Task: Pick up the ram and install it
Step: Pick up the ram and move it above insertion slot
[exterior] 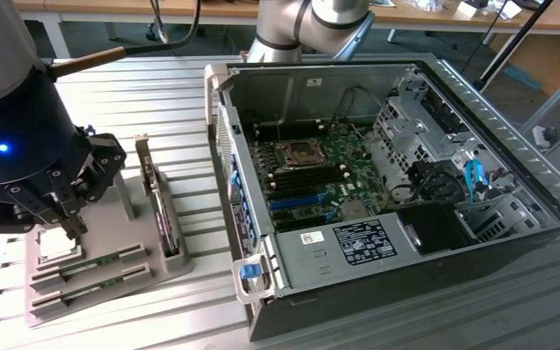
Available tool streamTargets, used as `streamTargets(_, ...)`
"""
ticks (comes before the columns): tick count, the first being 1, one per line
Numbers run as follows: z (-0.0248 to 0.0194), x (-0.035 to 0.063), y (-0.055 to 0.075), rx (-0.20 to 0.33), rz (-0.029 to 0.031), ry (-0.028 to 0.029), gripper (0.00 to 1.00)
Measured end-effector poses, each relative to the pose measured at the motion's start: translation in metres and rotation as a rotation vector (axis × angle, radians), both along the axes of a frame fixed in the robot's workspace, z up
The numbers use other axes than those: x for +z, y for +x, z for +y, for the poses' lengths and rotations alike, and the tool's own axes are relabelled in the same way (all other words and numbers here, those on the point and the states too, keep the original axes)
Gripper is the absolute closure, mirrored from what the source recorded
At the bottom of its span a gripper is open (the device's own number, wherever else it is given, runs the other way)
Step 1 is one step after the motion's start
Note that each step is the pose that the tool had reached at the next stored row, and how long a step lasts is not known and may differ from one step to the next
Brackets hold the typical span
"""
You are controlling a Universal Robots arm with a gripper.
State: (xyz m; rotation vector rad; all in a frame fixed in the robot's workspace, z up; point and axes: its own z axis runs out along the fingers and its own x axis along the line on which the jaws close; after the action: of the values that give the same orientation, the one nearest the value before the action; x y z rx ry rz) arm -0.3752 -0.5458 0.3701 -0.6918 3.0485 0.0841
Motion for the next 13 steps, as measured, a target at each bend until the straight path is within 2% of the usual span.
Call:
streamTargets(3,0.0,0.0,0.0,0.072,-0.0001,0.0,0.89)
streamTargets(13,0.0,0.0,0.0,0.26,0.0,0.0,0.89)
